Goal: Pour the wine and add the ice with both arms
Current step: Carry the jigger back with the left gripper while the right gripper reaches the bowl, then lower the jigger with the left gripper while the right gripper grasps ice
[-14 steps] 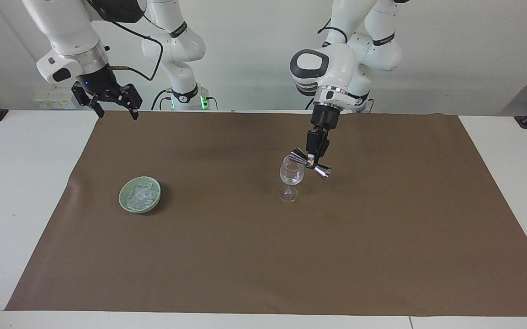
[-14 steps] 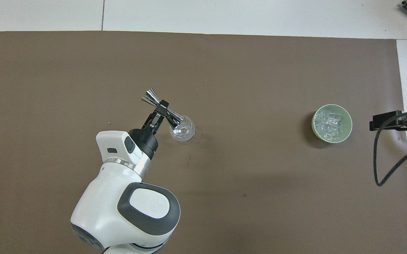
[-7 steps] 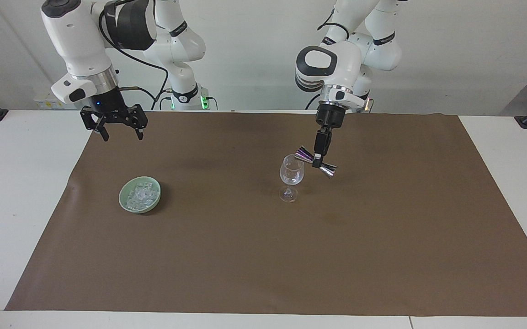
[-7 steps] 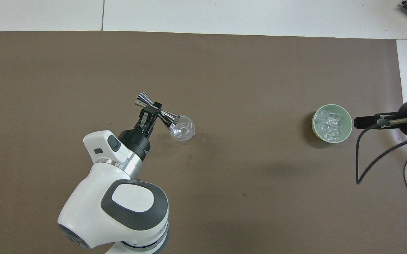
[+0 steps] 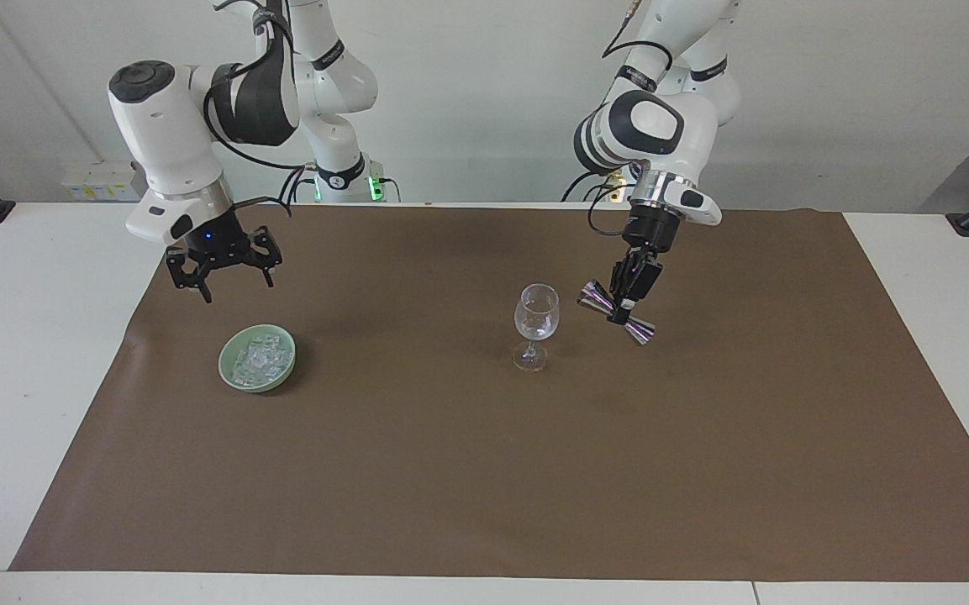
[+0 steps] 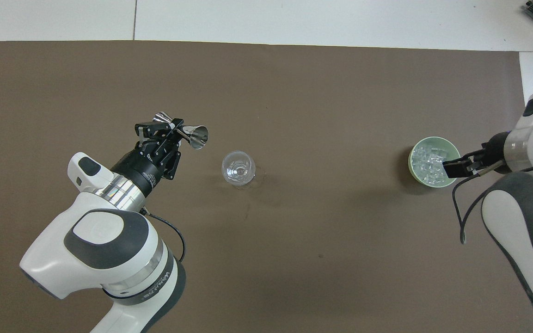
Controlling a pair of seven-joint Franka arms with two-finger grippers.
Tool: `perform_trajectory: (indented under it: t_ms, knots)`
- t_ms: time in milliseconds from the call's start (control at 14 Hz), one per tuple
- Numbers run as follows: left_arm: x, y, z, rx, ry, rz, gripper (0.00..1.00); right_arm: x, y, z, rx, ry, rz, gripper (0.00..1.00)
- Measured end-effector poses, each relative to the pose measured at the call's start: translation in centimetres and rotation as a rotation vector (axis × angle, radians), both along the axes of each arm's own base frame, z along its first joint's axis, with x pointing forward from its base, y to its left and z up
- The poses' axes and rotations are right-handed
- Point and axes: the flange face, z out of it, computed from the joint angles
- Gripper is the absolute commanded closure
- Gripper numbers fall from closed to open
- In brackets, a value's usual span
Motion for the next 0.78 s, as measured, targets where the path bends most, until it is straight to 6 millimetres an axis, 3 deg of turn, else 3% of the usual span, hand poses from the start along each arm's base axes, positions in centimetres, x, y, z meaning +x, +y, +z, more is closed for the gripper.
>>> perform_trajectory:
  t_ms: [214,499,784]
  knots:
    - [1.0,3.0,-1.3,-0.194,0.081,0.066,1.00,0.8,-0.6,-4.2,-0.052,-0.013,0.054,0.00]
    - [2.8,9.2,-3.0,-0.448,0.183,0.204,1.00,0.9,-0.7,-8.2,-0.068,-0.013,0.076,0.01]
    - [3.2,14.8,-4.9,-0.678,0.300,0.376,1.00,1.5,-1.1,-11.7,-0.071,-0.019,0.075,0.21]
